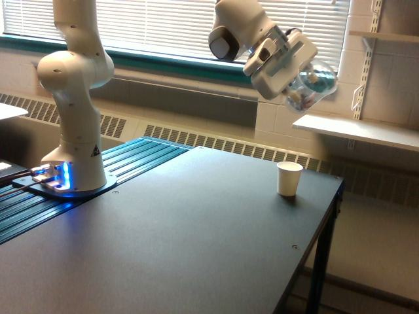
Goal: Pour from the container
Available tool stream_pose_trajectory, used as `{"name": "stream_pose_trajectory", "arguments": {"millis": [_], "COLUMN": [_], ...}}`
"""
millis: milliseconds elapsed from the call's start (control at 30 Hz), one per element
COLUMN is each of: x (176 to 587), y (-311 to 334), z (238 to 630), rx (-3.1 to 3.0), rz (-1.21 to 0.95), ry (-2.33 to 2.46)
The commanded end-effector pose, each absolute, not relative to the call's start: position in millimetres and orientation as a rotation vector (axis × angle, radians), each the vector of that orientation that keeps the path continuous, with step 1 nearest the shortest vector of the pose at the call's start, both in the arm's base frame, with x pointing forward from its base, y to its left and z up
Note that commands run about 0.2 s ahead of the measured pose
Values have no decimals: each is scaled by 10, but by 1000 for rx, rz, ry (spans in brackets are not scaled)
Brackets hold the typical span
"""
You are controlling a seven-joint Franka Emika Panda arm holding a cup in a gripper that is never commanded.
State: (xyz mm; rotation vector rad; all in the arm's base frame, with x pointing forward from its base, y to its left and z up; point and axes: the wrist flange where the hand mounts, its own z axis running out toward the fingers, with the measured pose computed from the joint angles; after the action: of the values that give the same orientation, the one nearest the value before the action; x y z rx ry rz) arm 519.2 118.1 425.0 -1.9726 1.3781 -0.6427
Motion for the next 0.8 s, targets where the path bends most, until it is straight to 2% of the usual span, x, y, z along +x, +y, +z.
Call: {"name": "stream_pose_trajectory", "arguments": {"millis": [33,233,467,800], "x": [4979,4931,4799,4718], "y": [1551,1723,2155,2606], "z": [4160,4091,3746,3326], "rx": [-2000,-1976,-2030,-2278], "rz": [-574,-484,-316,-274], "ry": [1361,1400,1423,1246]}}
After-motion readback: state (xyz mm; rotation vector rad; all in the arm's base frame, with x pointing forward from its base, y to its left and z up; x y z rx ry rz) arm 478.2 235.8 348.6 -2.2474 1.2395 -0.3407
